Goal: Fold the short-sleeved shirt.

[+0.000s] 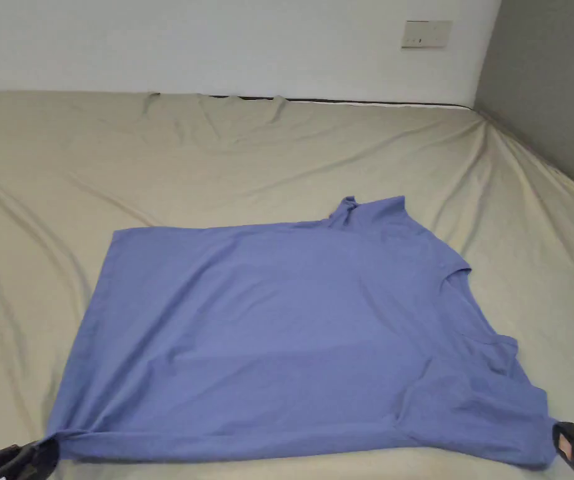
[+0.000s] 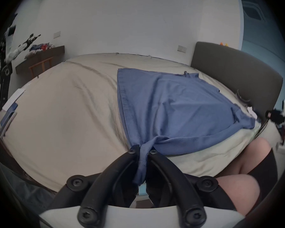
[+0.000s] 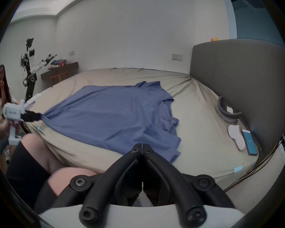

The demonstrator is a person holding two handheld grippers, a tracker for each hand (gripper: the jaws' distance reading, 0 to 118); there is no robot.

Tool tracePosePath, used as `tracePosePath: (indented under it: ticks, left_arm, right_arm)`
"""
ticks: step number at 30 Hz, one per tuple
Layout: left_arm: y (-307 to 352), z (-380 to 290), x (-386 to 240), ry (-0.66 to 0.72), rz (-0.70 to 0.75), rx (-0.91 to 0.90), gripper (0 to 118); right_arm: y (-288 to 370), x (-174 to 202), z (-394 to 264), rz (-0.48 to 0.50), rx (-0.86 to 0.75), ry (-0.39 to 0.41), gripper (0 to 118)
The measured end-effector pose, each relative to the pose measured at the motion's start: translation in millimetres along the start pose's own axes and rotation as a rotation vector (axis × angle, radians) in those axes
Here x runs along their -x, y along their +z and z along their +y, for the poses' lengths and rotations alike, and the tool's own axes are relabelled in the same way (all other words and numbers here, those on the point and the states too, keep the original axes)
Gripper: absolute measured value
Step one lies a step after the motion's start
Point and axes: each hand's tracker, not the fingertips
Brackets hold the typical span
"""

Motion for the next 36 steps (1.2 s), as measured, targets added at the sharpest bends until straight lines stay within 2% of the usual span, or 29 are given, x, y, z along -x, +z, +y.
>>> tracePosePath:
  ticks: [1, 2, 3, 4, 5, 8, 9, 10, 11, 12, 13, 15, 19, 23, 25, 29, 31, 34, 36]
  left_arm:
    - [-0.8, 0.8, 1.4, 0.016, -0.001, 0.004, 3]
    - [-2.1, 2.5, -0.2, 0.017, -0.001, 0.004, 3]
    - [-3.4, 2.1, -1.8, 0.011, 0.001, 0.007, 3]
    - [-4.8, 1.9, -3.8, -0.004, 0.009, 0.013, 3]
    - [-5.5, 1.7, -5.0, -0.011, 0.01, 0.014, 3]
    - [-5.4, 3.0, -12.0, 0.005, 0.015, 0.026, 3]
    - [-5.9, 2.4, -12.6, 0.005, 0.018, 0.032, 3]
    - [-3.8, 4.6, -19.2, -0.005, 0.026, 0.038, 3]
    - [-2.6, 3.9, -21.0, -0.015, 0.027, 0.042, 3]
    - [-1.6, 3.5, -22.5, -0.019, 0.028, 0.046, 3]
    - [-0.3, 3.9, -23.4, -0.019, 0.026, 0.05, 3]
    - [2.0, 5.8, -26.2, -0.018, 0.029, 0.054, 3]
    - [9.0, 19.7, -28.0, -0.004, 0.025, 0.058, 3]
    - [11.4, 53.9, -27.6, 0.005, 0.017, 0.101, 3]
    - [6.8, 77.7, -27.5, 0.013, 0.016, 0.138, 3]
    - [-17.2, 132.0, -15.7, 0.083, 0.018, 0.131, 3]
    - [-35.8, 156.0, -10.1, 0.091, 0.024, 0.129, 3]
    - [-77.5, 183.1, 0.5, 0.117, 0.031, 0.147, 3]
    - [-109.2, 190.0, 5.4, 0.137, 0.061, 0.188, 3]
  right_arm:
    - [-9.3, -8.4, -4.9, 0.011, 0.002, -0.011, 15]
    - [-21.2, -16.8, -11.6, 0.015, 0.067, -0.052, 49]
    - [-37.8, -32.8, -23.8, 0.012, 0.098, -0.076, 101]
    - [-53.0, -38.6, -31.4, 0.006, 0.15, -0.091, 118]
    - [-62.9, -41.7, -36.6, 0.007, 0.144, -0.097, 118]
    - [-95.2, -45.3, -48.7, -0.02, 0.176, -0.074, 91]
    - [-103.1, -48.1, -52.6, -0.025, 0.21, -0.098, 65]
    - [-108.1, -50.7, -54.8, -0.026, 0.256, -0.141, 46]
    - [-105.0, -48.7, -55.9, 0.011, 0.207, -0.193, 41]
    - [-100.0, -47.8, -53.1, 0.001, 0.16, -0.173, 9]
    - [-100.3, -46.6, -51.7, 0.081, 0.165, -0.143, 5]
    - [-90.0, -33.1, -44.5, 0.008, 0.163, -0.051, 5]
    - [-73.0, -34.1, -18.1, 0.044, 0.135, -0.109, 5]
    - [-67.5, -42.2, 32.2, 0.069, 0.165, -0.101, 5]
    - [-76.5, -51.9, 60.5, 0.068, 0.213, -0.151, 5]
    - [-116.4, -63.1, 121.1, 0.085, 0.269, -0.208, 5]
    - [-145.0, -65.5, 144.5, 0.077, 0.283, -0.194, 5]
    - [-196.9, -61.0, 168.3, 0.042, 0.309, -0.117, 5]
    - [-235.4, -62.4, 170.1, 0.025, 0.369, -0.159, 5]
